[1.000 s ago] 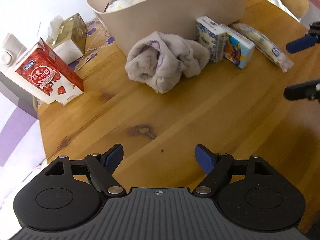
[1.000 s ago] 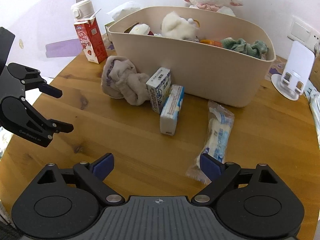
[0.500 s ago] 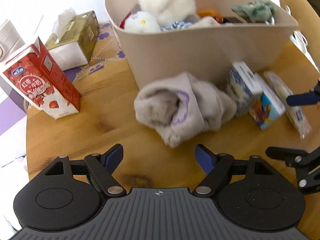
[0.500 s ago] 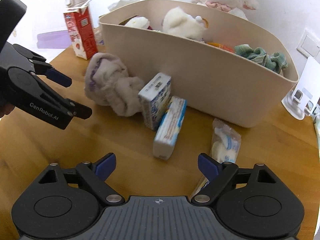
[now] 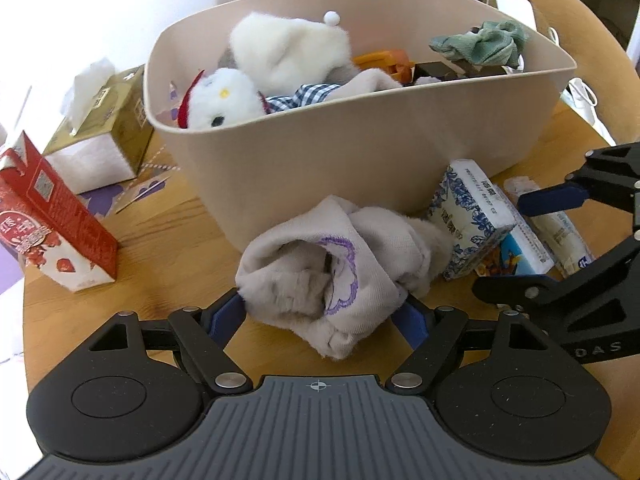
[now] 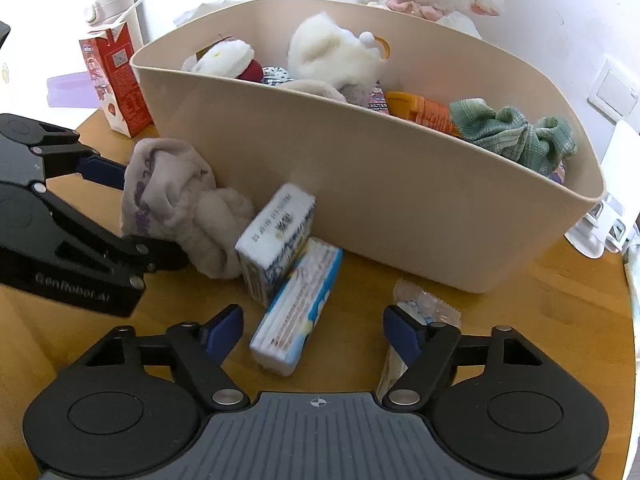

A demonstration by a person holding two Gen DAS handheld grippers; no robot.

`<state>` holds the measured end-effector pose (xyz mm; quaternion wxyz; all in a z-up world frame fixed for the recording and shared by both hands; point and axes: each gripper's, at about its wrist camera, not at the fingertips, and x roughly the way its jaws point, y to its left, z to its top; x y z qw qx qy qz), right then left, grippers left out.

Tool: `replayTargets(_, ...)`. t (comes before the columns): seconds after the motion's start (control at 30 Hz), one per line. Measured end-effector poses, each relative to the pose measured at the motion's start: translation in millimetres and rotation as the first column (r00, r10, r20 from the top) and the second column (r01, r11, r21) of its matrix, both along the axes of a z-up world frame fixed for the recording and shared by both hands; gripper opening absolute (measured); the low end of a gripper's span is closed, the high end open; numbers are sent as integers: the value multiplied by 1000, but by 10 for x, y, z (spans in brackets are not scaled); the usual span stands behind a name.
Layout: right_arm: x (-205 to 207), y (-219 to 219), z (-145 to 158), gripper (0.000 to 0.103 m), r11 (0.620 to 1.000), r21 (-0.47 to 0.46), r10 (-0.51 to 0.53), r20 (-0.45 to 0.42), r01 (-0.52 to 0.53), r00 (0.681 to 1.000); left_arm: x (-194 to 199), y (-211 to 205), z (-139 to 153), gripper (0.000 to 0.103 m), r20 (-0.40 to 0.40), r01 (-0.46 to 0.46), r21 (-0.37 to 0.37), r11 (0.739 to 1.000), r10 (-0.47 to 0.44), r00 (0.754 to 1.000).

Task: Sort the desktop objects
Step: 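Grasp the grey sock with the left tool while the right tool grasps the blue-white packet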

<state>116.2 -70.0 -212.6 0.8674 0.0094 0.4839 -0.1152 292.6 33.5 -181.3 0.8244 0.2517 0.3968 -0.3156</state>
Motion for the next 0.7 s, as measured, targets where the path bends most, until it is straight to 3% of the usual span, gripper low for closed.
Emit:
replayTargets(0.07,8,-9,-20,66,1000,7,-1,-6,1,1000,4,-22,-4,79,-5,0,-5,1000,0,1000)
replayTargets(0.13,14,-11,-43,59,1000,17,1,-17,0,1000,15,-34,-5,69,-14,4,-19,1000,-4,1000)
replayTargets(0.2,12,-14,-63,50,1000,29,3,-27,-2,1000,34,-39,-7,50,-40,11,-33,999,-12,999)
replayTargets(0.27,4,-22,-64,37,999,40,2,-27,-1,1000,43,-45,-1,40,-62,9,-42,999,-11,998)
replayTargets(0.3,-2,-27,-59,35,999,42,-2,-28,3,1000,45,-44,4,35,-68,6,-44,999,-9,998)
replayTargets(0.37,-18,-37,-50,19,999,43,-8,-28,9,1000,33,-42,16,30,-73,10,-44,999,-13,997)
replayTargets(0.7,-253,-131,85,17,995,87,-53,-9,53,999,-44,80,113,26,-85,26,-47,999,-30,996)
